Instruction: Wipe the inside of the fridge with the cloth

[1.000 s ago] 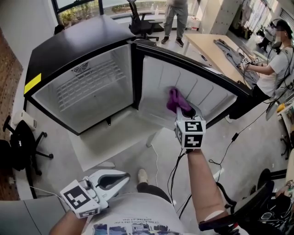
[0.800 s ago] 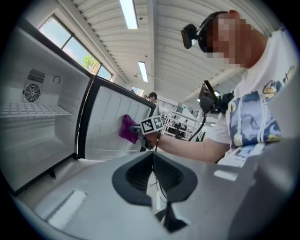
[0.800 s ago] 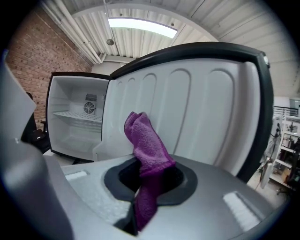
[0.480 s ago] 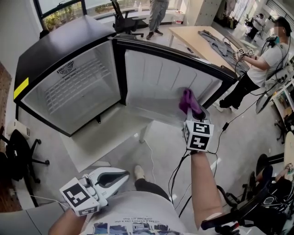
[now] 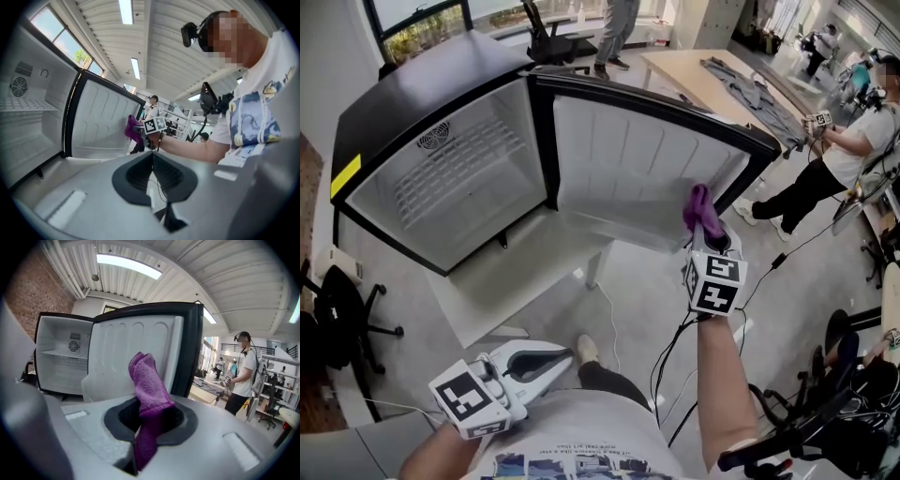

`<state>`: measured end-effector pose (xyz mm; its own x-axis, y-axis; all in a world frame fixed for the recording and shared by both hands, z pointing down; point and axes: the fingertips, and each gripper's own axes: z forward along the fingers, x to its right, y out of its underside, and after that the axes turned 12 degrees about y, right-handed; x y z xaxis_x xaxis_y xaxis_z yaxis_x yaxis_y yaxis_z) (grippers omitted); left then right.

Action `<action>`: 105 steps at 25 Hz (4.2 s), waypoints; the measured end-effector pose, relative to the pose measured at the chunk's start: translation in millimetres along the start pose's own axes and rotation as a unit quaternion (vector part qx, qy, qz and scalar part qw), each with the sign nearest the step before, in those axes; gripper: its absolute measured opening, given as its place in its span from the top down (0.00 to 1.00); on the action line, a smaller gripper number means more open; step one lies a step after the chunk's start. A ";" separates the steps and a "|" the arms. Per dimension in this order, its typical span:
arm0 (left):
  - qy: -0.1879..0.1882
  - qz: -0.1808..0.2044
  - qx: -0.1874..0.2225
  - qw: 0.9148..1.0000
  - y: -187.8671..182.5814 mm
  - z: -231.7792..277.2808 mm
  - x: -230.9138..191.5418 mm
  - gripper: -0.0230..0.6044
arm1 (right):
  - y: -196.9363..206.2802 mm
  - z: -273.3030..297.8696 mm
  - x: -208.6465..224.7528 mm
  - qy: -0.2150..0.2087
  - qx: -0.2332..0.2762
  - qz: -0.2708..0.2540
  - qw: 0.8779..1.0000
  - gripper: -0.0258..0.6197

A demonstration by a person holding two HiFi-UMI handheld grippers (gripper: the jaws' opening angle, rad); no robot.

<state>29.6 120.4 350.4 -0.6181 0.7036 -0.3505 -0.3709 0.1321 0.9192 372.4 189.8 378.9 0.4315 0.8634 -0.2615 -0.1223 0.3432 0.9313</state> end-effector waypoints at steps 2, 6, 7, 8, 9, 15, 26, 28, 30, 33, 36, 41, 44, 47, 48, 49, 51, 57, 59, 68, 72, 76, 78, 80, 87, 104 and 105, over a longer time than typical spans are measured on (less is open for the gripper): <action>-0.003 0.000 0.001 1.000 0.0 -0.7 0.2 0.96 | -7.7 -7.7 -17.8 -0.023 0.011 -0.008 1.000 0.88; -0.022 -0.003 0.006 1.000 -1.5 -8.6 -1.0 0.95 | -23.4 -13.4 -71.4 -0.087 0.031 -0.017 0.996 0.88; -0.028 -0.004 0.008 1.000 -2.1 -11.2 -1.0 0.95 | -25.6 -13.4 -85.3 -0.103 0.034 -0.020 0.994 0.88; -0.033 -0.005 0.010 0.999 -2.4 -14.4 -1.4 0.95 | -27.3 -13.1 -98.8 -0.118 0.035 -0.022 0.992 0.88; -0.040 -0.006 0.012 0.999 -2.7 -18.3 -2.2 0.95 | -28.9 -12.3 -112.1 -0.132 0.036 -0.025 0.990 0.88; -0.091 -0.022 0.025 0.995 -0.1 -44.4 -12.3 0.95 | -34.5 6.1 -186.4 -0.196 0.036 -0.049 0.979 0.88; -0.154 -0.040 0.033 0.987 0.2 -68.5 -30.7 0.95 | -29.6 49.6 -248.5 -0.219 0.021 -0.079 0.972 0.88; -0.152 -0.040 0.031 0.987 -1.3 -67.2 -33.4 0.96 | -28.6 54.4 -244.1 -0.210 0.017 -0.078 0.974 0.88; -0.146 -0.040 0.027 0.988 -2.2 -63.2 -35.6 0.96 | -26.0 58.5 -236.6 -0.202 0.012 -0.077 0.976 0.88; -0.133 -0.037 0.021 0.990 -5.1 -54.0 -38.8 0.95 | -21.9 62.2 -219.1 -0.186 0.010 -0.077 0.979 0.88; -0.116 -0.032 0.018 0.993 -9.6 -44.4 -40.6 0.95 | -17.1 62.8 -197.4 -0.168 0.007 -0.077 0.983 0.88; -0.088 -0.024 0.009 0.996 -13.1 -30.5 -41.8 0.95 | -8.7 60.2 -161.5 -0.137 0.002 -0.069 0.988 0.88; -0.073 -0.020 0.006 0.997 -14.2 -24.1 -41.7 0.96 | -2.4 56.8 -135.5 -0.111 -0.002 -0.065 0.992 0.88; -0.058 -0.018 0.003 0.998 -13.9 -18.0 -40.2 0.95 | 4.4 53.3 -110.4 -0.088 -0.007 -0.059 0.994 0.88; -0.054 -0.017 0.002 0.998 -13.5 -16.3 -39.5 0.95 | 6.6 52.1 -103.0 -0.081 -0.008 -0.059 0.995 0.88; -0.049 -0.017 0.001 0.999 -12.9 -14.8 -38.8 0.95 | 8.7 50.9 -96.0 -0.074 -0.010 -0.059 0.995 0.88; -0.041 -0.016 0.000 0.999 -12.2 -11.7 -36.9 0.95 | 12.3 48.2 -81.8 -0.061 -0.012 -0.062 0.996 0.88; -0.019 -0.011 -0.002 1.000 -11.3 -2.3 -30.4 0.95 | 20.9 39.6 -39.3 -0.020 -0.019 -0.063 0.998 0.88; -0.012 -0.011 -0.003 1.000 -10.1 -0.4 -27.4 0.95 | 22.8 36.2 -28.6 -0.009 -0.020 -0.063 0.998 0.88; -0.002 -0.012 -0.006 1.000 -6.5 1.7 -18.2 0.95 | 32.6 20.8 -6.5 0.009 -0.027 -0.056 0.998 0.88; -0.001 -0.013 -0.006 1.000 -4.6 2.1 -14.4 0.95 | 32.6 13.2 -11.1 -0.001 -0.022 -0.055 0.998 0.88; -0.008 -0.015 -0.005 1.000 -3.3 -1.4 -13.9 0.96 | 19.9 6.6 -46.3 -0.048 -0.004 -0.065 0.997 0.88; -0.015 -0.016 -0.002 1.000 -3.6 -4.5 -14.4 0.95 | 16.0 6.6 -72.5 -0.082 0.001 -0.075 0.994 0.88; -0.025 -0.018 0.001 1.000 -3.4 -9.2 -15.4 0.95 | 12.2 8.5 -99.6 -0.113 0.005 -0.084 0.990 0.88; -0.081 -0.030 0.017 0.996 -3.1 -34.5 -24.1 0.95 | -1.2 23.9 -181.1 -0.188 0.016 -0.109 0.976 0.88; -0.155 -0.049 0.031 0.986 -7.5 -61.1 -50.8 0.95 | 16.9 67.1 -266.2 -0.245 -0.014 -0.184 0.952 0.88; -0.152 -0.048 0.030 0.987 -8.6 -58.5 -52.0 0.95 | 19.0 68.3 -263.9 -0.244 -0.017 -0.186 0.952 0.88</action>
<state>24.4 41.9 350.3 -0.3426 0.8612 -0.3755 -0.3705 0.2435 0.8964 317.2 -56.9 482.9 0.8130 0.4079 -0.4156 0.0948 0.6114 0.7856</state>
